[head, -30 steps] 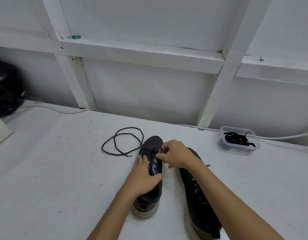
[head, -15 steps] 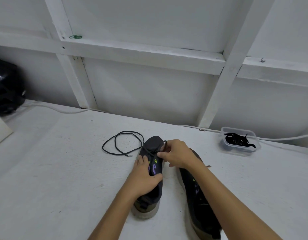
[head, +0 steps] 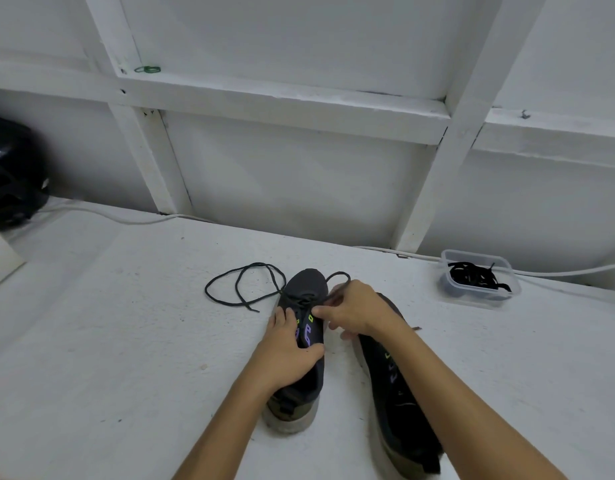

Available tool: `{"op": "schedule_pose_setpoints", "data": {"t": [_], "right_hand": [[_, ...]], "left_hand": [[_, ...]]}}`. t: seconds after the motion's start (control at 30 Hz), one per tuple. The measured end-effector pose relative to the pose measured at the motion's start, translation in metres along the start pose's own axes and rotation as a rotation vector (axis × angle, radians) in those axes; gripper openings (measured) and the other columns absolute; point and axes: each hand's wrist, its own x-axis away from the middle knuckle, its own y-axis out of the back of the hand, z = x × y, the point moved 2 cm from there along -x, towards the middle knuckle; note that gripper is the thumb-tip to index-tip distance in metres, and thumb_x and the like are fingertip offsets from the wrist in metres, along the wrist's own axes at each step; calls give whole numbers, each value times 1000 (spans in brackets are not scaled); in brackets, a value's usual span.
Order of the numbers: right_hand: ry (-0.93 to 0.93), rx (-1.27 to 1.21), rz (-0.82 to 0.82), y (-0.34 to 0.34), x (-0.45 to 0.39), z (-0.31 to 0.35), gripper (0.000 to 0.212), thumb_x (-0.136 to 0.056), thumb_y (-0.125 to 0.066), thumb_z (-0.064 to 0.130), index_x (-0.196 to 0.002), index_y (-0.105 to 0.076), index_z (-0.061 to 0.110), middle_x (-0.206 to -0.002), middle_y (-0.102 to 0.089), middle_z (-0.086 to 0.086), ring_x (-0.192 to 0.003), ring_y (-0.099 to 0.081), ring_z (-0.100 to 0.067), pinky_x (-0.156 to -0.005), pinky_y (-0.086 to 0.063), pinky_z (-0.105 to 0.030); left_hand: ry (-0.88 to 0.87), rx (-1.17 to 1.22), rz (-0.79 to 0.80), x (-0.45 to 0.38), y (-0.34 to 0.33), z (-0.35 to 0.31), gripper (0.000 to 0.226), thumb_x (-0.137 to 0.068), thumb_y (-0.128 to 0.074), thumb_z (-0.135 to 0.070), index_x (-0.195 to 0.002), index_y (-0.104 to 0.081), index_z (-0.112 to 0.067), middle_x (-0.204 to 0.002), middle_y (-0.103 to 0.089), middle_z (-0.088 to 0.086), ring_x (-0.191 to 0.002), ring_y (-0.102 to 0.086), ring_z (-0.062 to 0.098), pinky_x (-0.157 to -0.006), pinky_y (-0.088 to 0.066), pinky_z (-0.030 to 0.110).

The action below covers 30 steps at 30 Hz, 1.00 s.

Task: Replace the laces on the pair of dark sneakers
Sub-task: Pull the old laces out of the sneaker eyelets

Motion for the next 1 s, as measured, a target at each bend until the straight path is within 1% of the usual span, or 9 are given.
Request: {"op": "schedule_pose_setpoints", "data": {"t": [0.1,0.2,0.33,0.5,0.6,0.7,0.87,0.93,1.0], "right_hand": [[86,8,-122,-6,-2,2,17,-91,-73,28,-95,-75,11,-84,-74,-4,-76,-75,-25,-66,-64,-38],[116,-34,-117,-4,-2,3,10,-92,-69,27,-88,-72,17,-83,-74,-3,-74,-75,-22,-60,-64,-35],[69,7,-104,-5,-3,3,15,-88,-75,32,-83,-74,18,-75,-72,1,-72,-75,-22,-59,-63,-31],[144,80,-118,-11,-3,9,20,-89,-61,21,-85,-72,5,-78,-73,-9,-60,-67,-19,-64,-60,-35],[136,-148,-304,7,-6,14,16,-91,-56,21,-87,-62,7,-77,-70,-9,-70,-73,-24,-64,-63,-39],[118,-385,-455,34,-5,14,10,-97,-55,20,-91,-60,13,-79,-66,-2,-79,-74,-24,-50,-59,-28],[-21,-44,-33,19,-1,0,26,-91,-70,40,-87,-71,15,-81,-74,-2,-68,-75,-12,-50,-58,-25],[13,5,-2,4,1,-1,24,-89,-74,41,-84,-73,17,-80,-75,0,-66,-74,-11,-50,-57,-23],[74,-12,-74,-6,1,2,18,-91,-72,31,-84,-72,15,-81,-73,0,-73,-74,-19,-56,-62,-29]], "left_hand": [[-5,7,-5,0,0,0,100,-91,-61,-47,-161,3,-14,-168,11,2,-155,4,13,-122,-11,31],[-10,1,-5,-1,0,-1,101,-91,-61,-47,-160,3,-12,-168,12,3,-155,4,13,-122,-11,31],[-7,-14,-4,-1,-1,0,101,-90,-61,-49,-160,2,-13,-168,11,3,-155,2,13,-121,-13,30],[-2,2,-1,0,0,0,102,-90,-62,-48,-160,3,-13,-168,11,2,-155,1,14,-123,-12,32],[-7,-3,-4,0,0,0,101,-90,-61,-48,-160,2,-12,-168,11,1,-155,1,13,-121,-12,29],[-4,3,-3,1,0,-1,101,-90,-61,-48,-160,3,-13,-168,11,1,-155,0,14,-121,-13,30],[0,5,-6,0,0,0,101,-90,-61,-48,-160,2,-13,-168,12,1,-155,3,12,-121,-11,29],[3,5,-6,-1,-1,1,101,-90,-61,-48,-161,2,-14,-168,12,1,-154,5,12,-122,-10,30],[4,6,-3,-1,-1,1,101,-90,-61,-49,-161,3,-14,-168,12,2,-154,5,12,-122,-10,30]]}}
